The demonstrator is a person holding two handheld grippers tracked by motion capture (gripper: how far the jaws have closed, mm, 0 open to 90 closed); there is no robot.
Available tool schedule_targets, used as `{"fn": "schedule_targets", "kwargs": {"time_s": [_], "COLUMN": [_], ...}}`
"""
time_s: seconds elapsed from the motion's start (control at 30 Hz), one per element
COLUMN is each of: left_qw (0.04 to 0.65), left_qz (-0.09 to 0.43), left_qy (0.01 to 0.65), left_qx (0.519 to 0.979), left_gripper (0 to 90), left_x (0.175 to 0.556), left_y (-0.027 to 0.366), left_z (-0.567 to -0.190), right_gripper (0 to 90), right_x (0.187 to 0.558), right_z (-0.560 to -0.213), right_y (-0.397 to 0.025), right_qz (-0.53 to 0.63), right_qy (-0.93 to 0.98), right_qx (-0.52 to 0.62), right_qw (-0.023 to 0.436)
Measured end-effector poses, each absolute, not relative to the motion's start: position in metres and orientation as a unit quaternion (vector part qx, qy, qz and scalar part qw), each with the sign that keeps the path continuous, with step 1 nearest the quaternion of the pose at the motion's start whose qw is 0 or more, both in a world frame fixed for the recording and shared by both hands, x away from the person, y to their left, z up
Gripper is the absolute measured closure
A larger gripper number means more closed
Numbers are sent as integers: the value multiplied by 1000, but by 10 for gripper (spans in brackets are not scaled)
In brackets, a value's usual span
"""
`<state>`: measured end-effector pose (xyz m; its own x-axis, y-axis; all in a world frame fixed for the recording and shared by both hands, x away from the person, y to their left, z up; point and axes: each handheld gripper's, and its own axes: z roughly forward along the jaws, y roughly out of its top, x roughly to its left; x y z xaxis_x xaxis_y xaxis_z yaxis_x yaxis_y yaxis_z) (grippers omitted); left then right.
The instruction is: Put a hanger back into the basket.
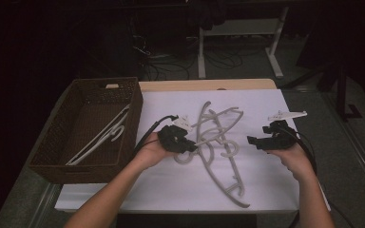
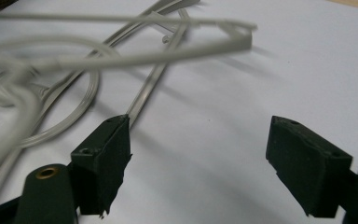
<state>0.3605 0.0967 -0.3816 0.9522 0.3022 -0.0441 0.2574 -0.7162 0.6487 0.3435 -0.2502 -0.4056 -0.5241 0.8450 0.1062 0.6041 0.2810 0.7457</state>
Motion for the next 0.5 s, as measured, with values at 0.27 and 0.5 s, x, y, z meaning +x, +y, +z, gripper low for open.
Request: {"fn": "schedule_targets", "kwargs": {"time_s": [0.27,0.5], "left_qw": [362,383], "left_qz": [59,73], "left_qy": [160,178], "left_qx": [916,903], "left_gripper": [826,826], "left_x": [360,362], "left_y": [120,155], "left_z": [-325,-290], "right_gripper": [137,132], "right_x": [345,345], "right_z": [-408,-409], "right_y": [-250,-246], "right_qz": [382,382], "right_qy": [787,791], "right_qx": [460,454], "right_qw": [151,150]}}
